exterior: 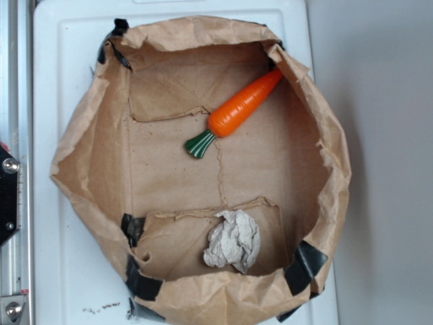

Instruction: Grab the carrot.

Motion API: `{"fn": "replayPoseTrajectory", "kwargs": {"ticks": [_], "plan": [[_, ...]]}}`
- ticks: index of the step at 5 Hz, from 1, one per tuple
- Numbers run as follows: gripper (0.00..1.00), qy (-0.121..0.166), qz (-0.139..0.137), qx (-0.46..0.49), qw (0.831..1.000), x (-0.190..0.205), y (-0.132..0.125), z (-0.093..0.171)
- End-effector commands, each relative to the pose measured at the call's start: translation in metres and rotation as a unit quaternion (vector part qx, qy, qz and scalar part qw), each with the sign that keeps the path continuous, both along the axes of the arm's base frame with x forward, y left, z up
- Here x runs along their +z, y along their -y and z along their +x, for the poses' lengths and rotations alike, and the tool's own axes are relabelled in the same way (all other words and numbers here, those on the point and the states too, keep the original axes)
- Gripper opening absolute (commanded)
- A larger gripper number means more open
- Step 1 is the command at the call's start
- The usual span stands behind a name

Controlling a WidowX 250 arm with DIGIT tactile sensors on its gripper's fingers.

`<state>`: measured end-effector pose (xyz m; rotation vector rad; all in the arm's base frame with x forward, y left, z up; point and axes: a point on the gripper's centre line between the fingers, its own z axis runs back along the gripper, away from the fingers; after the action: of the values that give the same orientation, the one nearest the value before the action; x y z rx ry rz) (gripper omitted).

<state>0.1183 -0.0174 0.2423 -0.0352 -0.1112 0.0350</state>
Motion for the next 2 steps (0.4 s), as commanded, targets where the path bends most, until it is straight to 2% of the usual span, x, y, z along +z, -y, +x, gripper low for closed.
{"fn": "replayPoseTrajectory", "kwargs": {"ticks": [1, 2], "plan": [[1.00, 0.000, 0.000, 0.000, 1.000, 0.000, 0.000, 0.000], [1.00, 0.044, 0.013, 0.056, 0.997, -0.012, 0.002, 0.050]]}}
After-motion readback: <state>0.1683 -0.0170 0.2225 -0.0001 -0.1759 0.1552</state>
